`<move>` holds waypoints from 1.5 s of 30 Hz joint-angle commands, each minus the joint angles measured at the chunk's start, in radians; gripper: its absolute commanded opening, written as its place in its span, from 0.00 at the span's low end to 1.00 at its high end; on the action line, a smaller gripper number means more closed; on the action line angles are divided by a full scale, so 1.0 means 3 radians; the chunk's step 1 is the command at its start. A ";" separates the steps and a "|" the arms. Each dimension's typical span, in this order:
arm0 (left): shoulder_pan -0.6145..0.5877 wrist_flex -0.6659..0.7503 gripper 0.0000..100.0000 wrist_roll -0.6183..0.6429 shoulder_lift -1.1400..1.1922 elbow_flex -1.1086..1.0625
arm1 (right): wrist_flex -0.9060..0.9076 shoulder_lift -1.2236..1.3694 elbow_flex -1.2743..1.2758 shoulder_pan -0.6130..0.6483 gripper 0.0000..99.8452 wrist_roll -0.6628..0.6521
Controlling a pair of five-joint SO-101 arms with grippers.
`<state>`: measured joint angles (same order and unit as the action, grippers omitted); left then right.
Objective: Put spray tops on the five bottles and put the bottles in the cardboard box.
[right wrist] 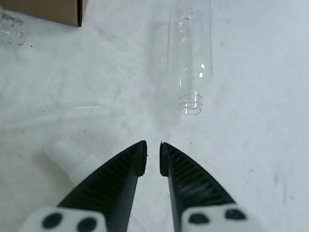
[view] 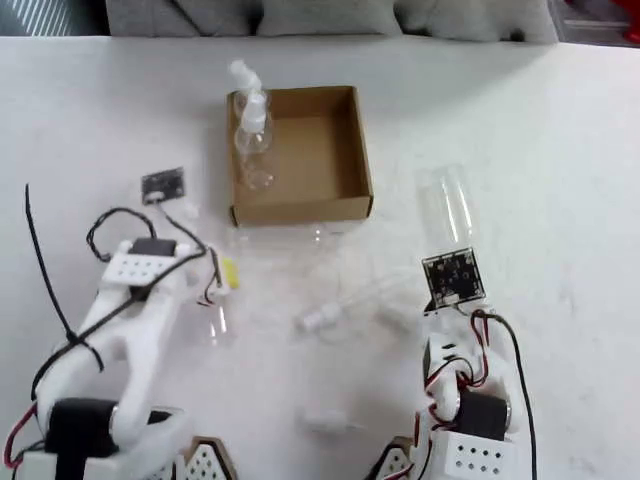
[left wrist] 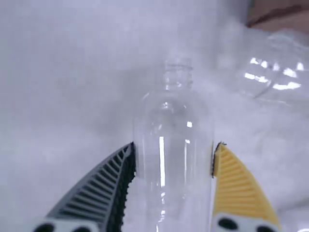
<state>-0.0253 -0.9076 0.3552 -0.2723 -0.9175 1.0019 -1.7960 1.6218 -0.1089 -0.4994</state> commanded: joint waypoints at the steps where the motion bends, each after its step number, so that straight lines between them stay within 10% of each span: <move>1: 0.0105 -0.0189 0.22 -0.0476 0.0412 0.0435 | -0.0074 -0.0018 0.0005 -0.0013 0.03 -0.0036; 9: 0.0069 -0.0189 0.23 -0.0506 0.0519 0.0624 | -0.0115 -0.0018 0.0026 0.0059 0.03 -0.0041; 15: 0.0069 -0.0501 0.47 -0.0476 0.0320 0.0624 | -0.0115 -0.0018 0.0026 0.0074 0.03 -0.0041; 32: -0.0054 -0.1591 0.37 -0.0496 0.1031 0.1984 | -0.0115 -0.0018 0.0031 0.0074 0.03 -0.0041; 45: -0.0064 -0.1376 0.37 -0.0481 0.1557 0.2169 | -0.0120 -0.0018 0.0036 0.0141 0.03 -0.0041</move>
<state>-0.0345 -1.3510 0.2156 0.2002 -0.3115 0.9897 -1.7960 1.6341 -0.0921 -0.5010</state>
